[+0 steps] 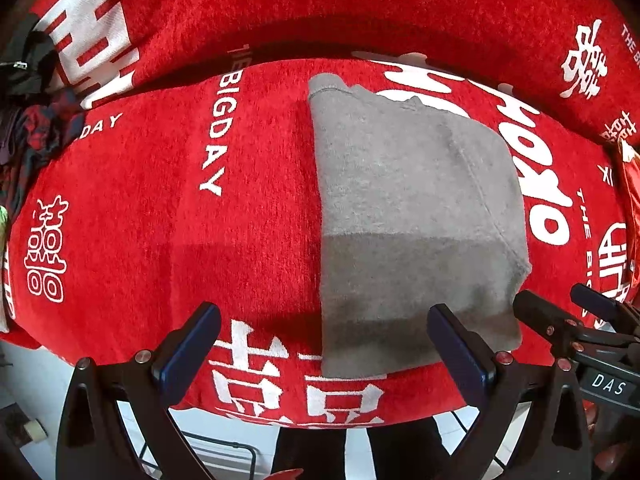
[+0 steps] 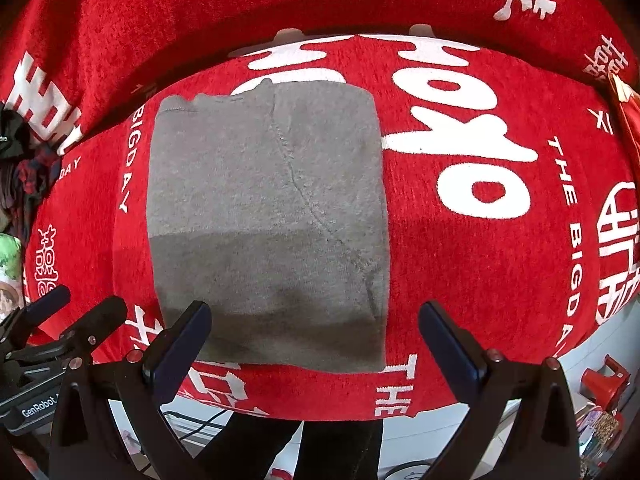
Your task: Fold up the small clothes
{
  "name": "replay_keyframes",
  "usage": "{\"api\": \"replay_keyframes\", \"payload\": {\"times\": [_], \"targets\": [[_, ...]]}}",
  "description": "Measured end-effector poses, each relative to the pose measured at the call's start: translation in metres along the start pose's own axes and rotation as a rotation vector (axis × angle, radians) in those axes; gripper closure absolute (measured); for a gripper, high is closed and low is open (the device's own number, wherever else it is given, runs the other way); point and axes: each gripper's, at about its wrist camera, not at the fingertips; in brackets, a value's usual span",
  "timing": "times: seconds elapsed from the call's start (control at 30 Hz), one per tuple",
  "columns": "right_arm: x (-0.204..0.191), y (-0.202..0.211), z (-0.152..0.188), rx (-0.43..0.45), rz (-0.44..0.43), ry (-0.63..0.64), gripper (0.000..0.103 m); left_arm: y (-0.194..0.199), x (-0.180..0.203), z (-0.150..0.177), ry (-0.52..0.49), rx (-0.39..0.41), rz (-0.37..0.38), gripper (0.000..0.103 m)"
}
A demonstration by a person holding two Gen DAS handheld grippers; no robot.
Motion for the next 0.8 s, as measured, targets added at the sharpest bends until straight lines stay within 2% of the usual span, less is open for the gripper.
{"api": "replay_keyframes", "payload": {"times": [0.53, 0.8], "targets": [[0.0004, -0.0010, -0.0030, -0.009, 0.010, 0.002, 0.000, -0.0075, -0.0015, -0.0011, -0.004, -0.044, -0.031, 0.000], [-0.0025, 0.0004, -0.0045, -0.003, 0.026, 0.015, 0.000, -0.0036, -0.0030, 0.0014, -0.029, 0.003, -0.085, 0.000]]}}
Point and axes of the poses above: each gripper's, at about its wrist camera, not at the fingertips, and y roughly against the way its jaws point, x to its right, z to its underside, and after that the axes turned 11 degrees about -x, right-handed
